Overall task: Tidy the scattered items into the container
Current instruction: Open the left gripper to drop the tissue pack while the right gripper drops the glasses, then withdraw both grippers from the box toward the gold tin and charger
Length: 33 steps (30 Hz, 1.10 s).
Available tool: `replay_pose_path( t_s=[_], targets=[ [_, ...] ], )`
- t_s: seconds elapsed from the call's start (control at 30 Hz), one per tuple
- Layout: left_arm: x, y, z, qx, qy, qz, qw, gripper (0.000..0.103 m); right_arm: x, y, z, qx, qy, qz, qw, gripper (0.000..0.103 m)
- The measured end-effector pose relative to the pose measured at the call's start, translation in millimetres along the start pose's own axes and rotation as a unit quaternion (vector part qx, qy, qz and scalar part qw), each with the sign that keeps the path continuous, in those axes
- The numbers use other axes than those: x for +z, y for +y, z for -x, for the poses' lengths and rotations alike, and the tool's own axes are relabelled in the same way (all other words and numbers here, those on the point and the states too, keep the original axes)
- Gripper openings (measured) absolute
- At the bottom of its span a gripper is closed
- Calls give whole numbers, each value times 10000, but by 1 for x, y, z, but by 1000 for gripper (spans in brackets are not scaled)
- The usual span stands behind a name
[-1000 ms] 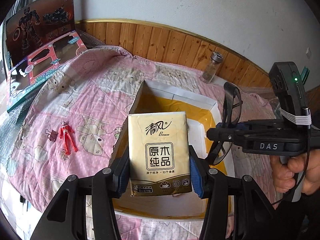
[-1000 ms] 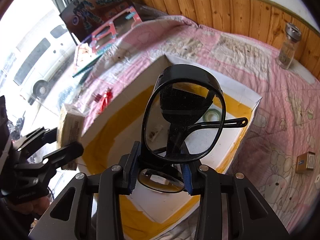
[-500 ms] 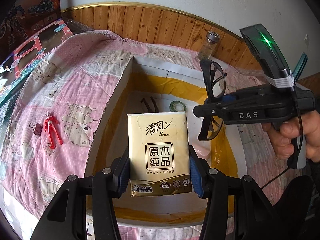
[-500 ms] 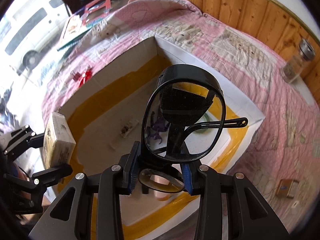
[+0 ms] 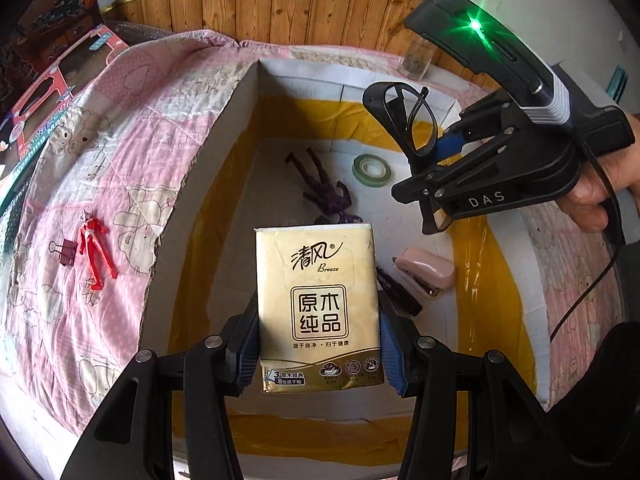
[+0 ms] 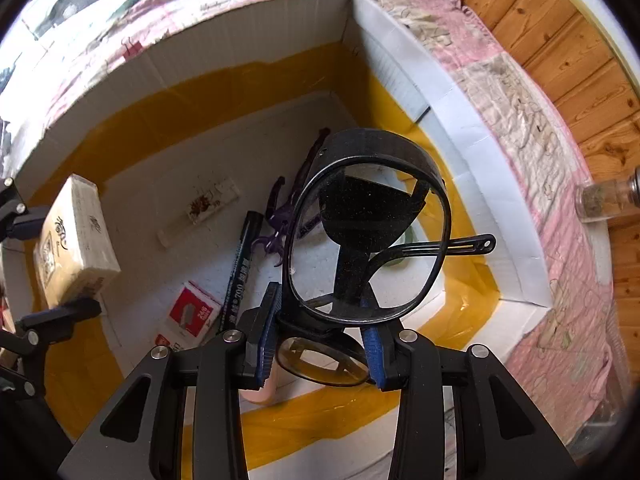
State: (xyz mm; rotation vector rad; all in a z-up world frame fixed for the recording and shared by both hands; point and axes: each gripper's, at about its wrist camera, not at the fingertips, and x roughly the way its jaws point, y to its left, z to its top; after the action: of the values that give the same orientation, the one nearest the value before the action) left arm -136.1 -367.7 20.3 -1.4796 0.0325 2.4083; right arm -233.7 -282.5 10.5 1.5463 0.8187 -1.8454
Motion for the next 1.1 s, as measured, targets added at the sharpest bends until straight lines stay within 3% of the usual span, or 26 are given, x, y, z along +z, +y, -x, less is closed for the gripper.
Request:
replay_pose_path(
  t_s=[0.13, 0.23, 0.27, 0.5, 0.8, 1.1],
  targets=[
    [-1, 4, -5, 32, 108, -3, 9999, 53, 0, 2, -9, 56, 109, 58, 9999, 41],
    [-2, 5, -8, 63, 158, 12, 9999, 53, -3, -4, -10, 76, 82, -76, 9999, 55],
    [-3, 5, -7, 57, 177, 19, 9998, 53, -4, -6, -8, 87, 60, -112, 9999, 56],
    [-6, 8, 9, 25, 119, 203, 9997, 53, -18, -20, 18, 305, -253, -521, 9979, 56],
    [-7, 9, 28, 317, 9, 336, 9989, 53, -39, -5, 38, 600, -553, -464, 9956, 56],
    [-9, -18, 55, 394, -185, 139, 9990, 53, -67, 16, 64, 564, -939, -340, 9934, 56]
  ],
)
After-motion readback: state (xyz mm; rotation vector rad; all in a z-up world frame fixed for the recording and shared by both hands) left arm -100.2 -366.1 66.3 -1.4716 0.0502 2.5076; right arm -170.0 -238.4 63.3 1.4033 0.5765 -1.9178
